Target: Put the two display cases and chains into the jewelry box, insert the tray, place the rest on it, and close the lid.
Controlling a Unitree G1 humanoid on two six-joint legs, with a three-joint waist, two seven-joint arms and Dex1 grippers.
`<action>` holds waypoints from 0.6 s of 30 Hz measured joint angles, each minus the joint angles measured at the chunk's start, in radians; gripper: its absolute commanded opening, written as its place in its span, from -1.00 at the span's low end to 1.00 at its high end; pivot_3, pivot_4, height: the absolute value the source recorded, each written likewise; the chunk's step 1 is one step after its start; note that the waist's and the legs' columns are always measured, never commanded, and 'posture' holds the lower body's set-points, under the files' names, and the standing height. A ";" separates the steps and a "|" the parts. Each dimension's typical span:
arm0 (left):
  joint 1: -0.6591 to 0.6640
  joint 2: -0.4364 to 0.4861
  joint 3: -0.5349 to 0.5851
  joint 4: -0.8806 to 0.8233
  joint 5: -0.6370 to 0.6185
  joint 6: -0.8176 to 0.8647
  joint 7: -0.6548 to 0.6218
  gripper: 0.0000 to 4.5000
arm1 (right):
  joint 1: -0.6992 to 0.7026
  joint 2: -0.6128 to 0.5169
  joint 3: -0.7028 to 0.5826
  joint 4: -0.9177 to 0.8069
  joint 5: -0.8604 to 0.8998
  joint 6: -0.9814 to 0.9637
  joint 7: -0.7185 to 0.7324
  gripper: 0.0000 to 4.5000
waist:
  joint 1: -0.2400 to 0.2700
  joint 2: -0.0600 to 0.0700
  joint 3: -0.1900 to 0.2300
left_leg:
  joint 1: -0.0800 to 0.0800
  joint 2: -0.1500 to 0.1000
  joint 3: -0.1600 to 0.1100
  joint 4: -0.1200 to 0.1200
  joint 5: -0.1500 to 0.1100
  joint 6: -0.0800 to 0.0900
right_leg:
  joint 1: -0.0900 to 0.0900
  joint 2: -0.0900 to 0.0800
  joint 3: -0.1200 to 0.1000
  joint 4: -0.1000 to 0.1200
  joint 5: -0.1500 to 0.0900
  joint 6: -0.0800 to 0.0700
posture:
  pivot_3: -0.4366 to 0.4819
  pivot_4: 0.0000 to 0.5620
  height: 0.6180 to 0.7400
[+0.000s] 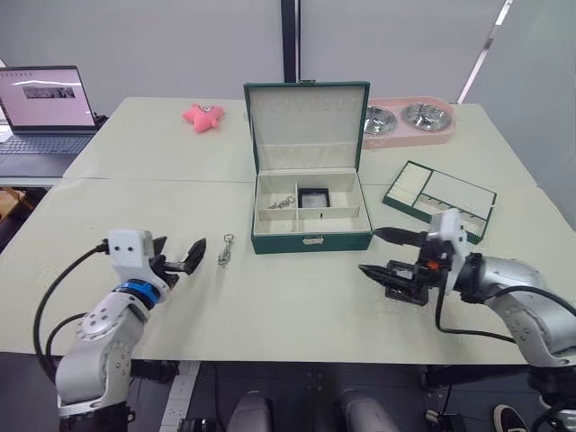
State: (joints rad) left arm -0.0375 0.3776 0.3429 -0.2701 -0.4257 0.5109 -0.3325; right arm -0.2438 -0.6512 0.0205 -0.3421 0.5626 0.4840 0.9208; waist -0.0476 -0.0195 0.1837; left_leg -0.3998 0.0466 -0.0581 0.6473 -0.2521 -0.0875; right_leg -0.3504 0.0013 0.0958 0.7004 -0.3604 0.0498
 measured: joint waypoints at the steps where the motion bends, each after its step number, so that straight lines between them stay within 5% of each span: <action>1: 0.006 -0.013 -0.011 -0.001 0.004 -0.002 0.008 1.00 | -0.002 0.004 0.013 0.000 -0.009 -0.004 0.003 1.00 | 0.000 0.000 0.000 | 0.000 0.000 0.000 0.000 0.000 0.000 | 0.000 0.000 0.000 0.000 0.000 0.000 | -0.05 -0.47 1.00; 18: 0.024 -0.050 -0.120 0.024 0.109 -0.076 0.044 1.00 | -0.024 0.060 0.078 -0.023 -0.058 -0.010 -0.008 1.00 | 0.003 0.000 0.000 | 0.000 0.000 0.000 0.000 0.000 0.000 | 0.000 0.000 0.000 0.000 0.000 0.000 | -0.05 -0.47 1.00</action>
State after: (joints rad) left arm -0.0139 0.3273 0.2228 -0.2462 -0.3171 0.4350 -0.2887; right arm -0.2682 -0.5913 0.0983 -0.3648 0.5047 0.4735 0.9129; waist -0.0448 -0.0196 0.1838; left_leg -0.3997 0.0464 -0.0582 0.6471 -0.2521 -0.0875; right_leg -0.3504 0.0013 0.0957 0.7001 -0.3604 0.0497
